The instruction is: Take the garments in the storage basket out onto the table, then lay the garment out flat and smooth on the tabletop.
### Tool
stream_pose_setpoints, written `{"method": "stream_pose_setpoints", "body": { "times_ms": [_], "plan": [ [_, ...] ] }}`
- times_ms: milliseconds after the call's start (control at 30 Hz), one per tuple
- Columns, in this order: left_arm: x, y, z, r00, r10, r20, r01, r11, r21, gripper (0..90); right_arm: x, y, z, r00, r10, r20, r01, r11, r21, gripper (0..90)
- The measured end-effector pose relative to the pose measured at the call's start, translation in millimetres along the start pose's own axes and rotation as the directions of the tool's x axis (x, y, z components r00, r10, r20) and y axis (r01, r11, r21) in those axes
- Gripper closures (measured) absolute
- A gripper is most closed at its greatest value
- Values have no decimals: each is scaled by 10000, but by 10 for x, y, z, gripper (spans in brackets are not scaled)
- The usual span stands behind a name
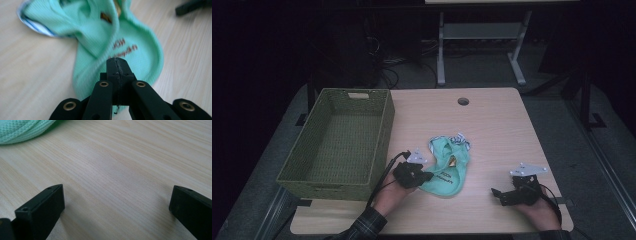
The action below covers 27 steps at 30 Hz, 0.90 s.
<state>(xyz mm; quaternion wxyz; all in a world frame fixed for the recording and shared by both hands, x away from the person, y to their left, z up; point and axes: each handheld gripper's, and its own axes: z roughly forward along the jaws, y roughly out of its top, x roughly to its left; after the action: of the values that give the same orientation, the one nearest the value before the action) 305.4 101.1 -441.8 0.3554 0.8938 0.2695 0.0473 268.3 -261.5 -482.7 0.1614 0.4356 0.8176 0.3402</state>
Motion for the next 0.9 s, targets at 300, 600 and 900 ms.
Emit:
{"method": "stream_pose_setpoints", "body": {
  "times_ms": [300, 600, 900],
  "plan": [
    [30, -90, 115, 9983, 312, -497, -270, 9961, 836, 888, -9, 23, -2, 10000, -22, -21, 22, 9999, 121, 18],
    [9, -81, 125, 9966, 397, -716, -337, 9960, 831, 889, -26, 167, -84, 9996, -146, -233, 139, 9994, -332, 56],
    [25, -83, 119, 9976, 351, -593, -299, 9957, 875, 886, 9, 444, -17, 9970, -301, -713, 244, 9966, -785, 71]
  ]
}}
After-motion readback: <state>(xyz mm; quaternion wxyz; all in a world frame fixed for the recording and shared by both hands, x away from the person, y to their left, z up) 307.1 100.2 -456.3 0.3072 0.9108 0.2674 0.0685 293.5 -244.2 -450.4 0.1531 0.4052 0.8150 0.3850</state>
